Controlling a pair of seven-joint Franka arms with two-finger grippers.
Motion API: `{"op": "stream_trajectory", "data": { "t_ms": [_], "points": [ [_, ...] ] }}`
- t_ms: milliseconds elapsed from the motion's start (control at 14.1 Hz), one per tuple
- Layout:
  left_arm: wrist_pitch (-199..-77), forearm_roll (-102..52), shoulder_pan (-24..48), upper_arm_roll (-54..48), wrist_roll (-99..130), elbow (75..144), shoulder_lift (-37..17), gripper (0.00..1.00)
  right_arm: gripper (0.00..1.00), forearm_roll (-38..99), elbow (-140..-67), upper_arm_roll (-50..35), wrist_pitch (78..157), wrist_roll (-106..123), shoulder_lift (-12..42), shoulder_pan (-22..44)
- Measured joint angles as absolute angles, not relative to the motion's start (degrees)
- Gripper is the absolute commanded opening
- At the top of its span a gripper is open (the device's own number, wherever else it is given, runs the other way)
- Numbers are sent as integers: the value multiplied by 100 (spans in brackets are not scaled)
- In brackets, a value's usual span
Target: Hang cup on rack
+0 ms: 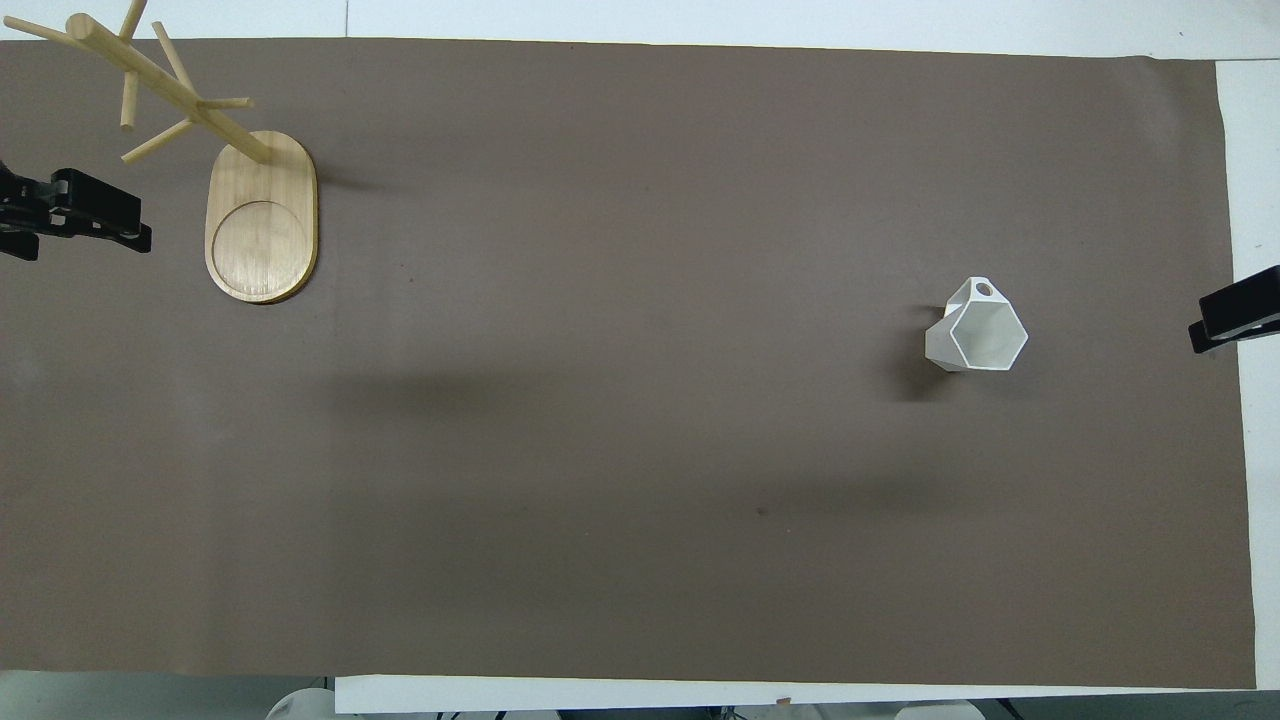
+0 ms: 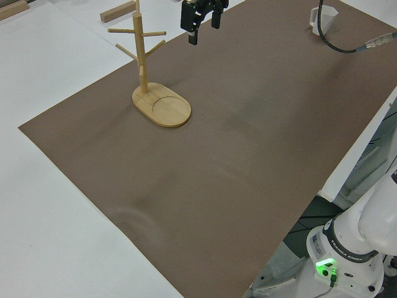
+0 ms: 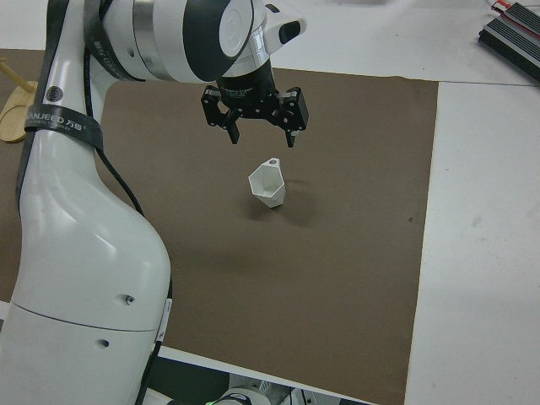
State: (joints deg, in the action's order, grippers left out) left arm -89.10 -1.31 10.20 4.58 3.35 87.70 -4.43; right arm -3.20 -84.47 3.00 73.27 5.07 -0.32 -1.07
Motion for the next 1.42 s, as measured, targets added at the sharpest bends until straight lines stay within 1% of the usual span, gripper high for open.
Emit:
{"op": "stream_trajectory", "data": {
  "t_ms": [568,710,781,995,1137,1279,1421],
  "points": [
    [-8910,-131,1020,458,335,8770,-442,100,100,-288,-8463,302,7312,619,-32,-112],
    [-8910,-131,1020,458,335,8770,-442,100,100,-219,-8501,306,7389,1325,-37,-117],
    [-8910,-131,1020,458,335,8770,-442,100,100,-39,-8602,321,7589,1847,-46,-159],
    [-8910,-131,1020,458,335,8770,-442,100,100,704,-9022,354,8133,3818,-46,-771],
    [-8910,-131,1020,458,335,8770,-442,100,100,1186,-9201,370,8341,5284,97,-1173],
    [-8910,-131,1020,458,335,8771,-442,100,100,1818,-9293,374,8481,6627,461,-1599],
    [-8910,-131,1020,458,335,8771,-442,100,100,2695,-9428,378,8523,8146,1014,-2137]
  ]
}}
